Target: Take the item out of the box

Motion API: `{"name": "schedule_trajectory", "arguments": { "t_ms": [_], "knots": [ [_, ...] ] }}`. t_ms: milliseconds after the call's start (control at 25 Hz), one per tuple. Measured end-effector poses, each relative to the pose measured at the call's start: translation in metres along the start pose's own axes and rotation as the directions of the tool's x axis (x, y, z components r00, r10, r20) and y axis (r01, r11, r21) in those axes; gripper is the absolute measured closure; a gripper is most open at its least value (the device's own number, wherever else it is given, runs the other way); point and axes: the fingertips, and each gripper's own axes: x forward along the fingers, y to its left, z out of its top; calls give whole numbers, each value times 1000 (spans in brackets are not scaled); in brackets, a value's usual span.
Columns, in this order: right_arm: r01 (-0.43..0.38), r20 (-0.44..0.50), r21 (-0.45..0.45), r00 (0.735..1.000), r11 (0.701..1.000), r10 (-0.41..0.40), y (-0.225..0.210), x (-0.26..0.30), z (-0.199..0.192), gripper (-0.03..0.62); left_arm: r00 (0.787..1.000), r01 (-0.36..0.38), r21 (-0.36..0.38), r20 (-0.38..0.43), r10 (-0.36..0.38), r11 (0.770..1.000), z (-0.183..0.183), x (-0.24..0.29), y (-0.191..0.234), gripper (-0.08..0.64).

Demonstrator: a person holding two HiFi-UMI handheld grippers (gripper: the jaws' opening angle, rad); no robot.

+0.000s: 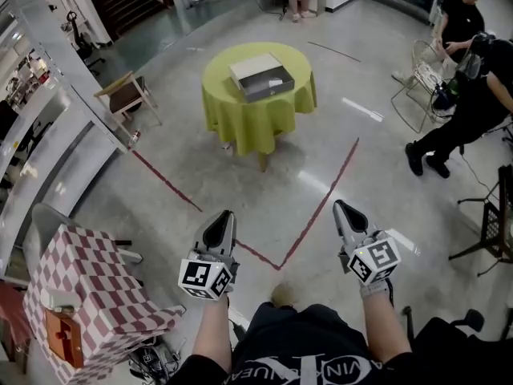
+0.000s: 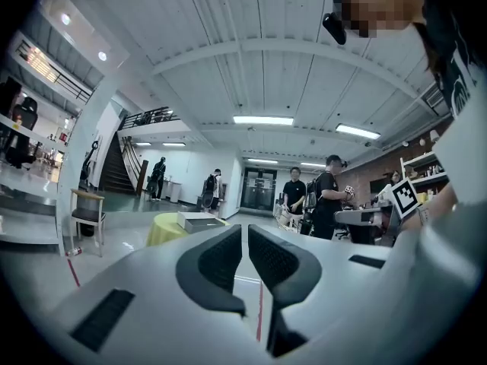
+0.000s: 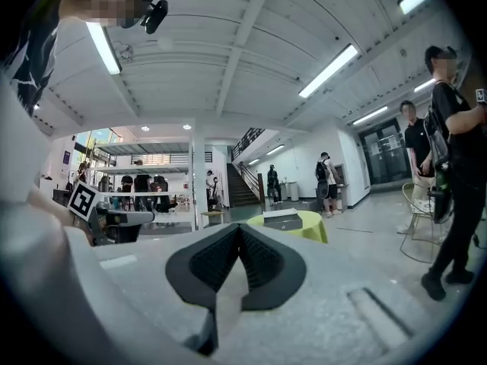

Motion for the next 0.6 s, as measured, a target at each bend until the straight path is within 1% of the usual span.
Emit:
{"name": "schedule_trajectory", "arguments": {
  "t_ms": [200, 320, 480, 600],
  "knots": [
    [34, 0, 31, 999, 999, -34, -7, 24, -2, 588, 1000, 4, -14, -5, -4, 1000, 0, 12, 18, 529],
    [25, -14, 31, 1000, 999, -25, -7, 35, -4, 588, 1000, -3, -26, -5, 3, 1000, -3, 15, 29, 529],
    [15, -38, 49, 999, 999, -13, -5, 51, -11, 588, 999, -29, -48, -22, 28, 998, -13, 8, 46, 529],
    [8, -31, 41, 999, 999, -6, -7, 65, -7, 588, 998, -49, -66, -29, 47, 997, -16, 11, 59, 529]
  ]
}}
